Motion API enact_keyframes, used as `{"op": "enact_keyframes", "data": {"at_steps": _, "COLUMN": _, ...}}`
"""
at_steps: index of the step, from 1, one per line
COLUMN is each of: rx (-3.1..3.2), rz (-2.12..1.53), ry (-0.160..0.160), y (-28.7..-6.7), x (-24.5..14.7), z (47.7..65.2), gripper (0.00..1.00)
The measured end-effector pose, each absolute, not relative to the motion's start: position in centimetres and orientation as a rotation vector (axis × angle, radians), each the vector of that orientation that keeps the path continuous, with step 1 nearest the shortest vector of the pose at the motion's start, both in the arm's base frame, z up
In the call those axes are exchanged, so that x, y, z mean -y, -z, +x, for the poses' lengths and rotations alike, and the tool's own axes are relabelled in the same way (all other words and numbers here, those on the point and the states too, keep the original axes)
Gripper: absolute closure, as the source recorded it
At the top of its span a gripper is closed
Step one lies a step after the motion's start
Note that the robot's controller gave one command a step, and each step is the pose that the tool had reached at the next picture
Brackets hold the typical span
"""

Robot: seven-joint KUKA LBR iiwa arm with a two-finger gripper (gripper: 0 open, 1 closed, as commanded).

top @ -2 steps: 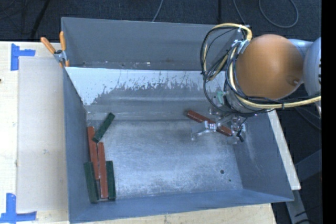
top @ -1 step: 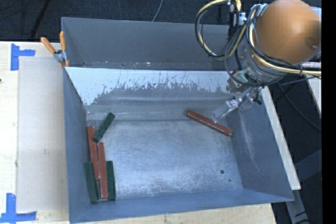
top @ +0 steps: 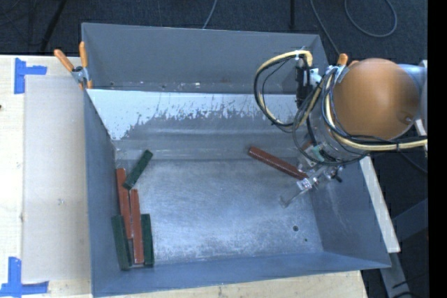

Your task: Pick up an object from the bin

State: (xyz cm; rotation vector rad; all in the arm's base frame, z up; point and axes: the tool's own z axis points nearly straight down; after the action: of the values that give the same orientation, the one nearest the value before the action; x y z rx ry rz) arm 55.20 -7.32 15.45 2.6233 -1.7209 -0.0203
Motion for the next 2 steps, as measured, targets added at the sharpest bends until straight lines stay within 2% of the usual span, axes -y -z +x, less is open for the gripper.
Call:
{"op": "enact_keyframes", "data": {"at_steps": 1, "rx": 1.385, "rz": 2.823, "ry": 0.010, "y": -13.1, "x": 2.8, "z": 59.2, "gripper": 0.00}}
{"op": "enact_keyframes", "data": {"at_steps": 2, "rx": 1.016, "rz": 2.974, "ry": 0.002, "y": -16.3, "x": 6.1, "z": 61.0, "gripper": 0.00}}
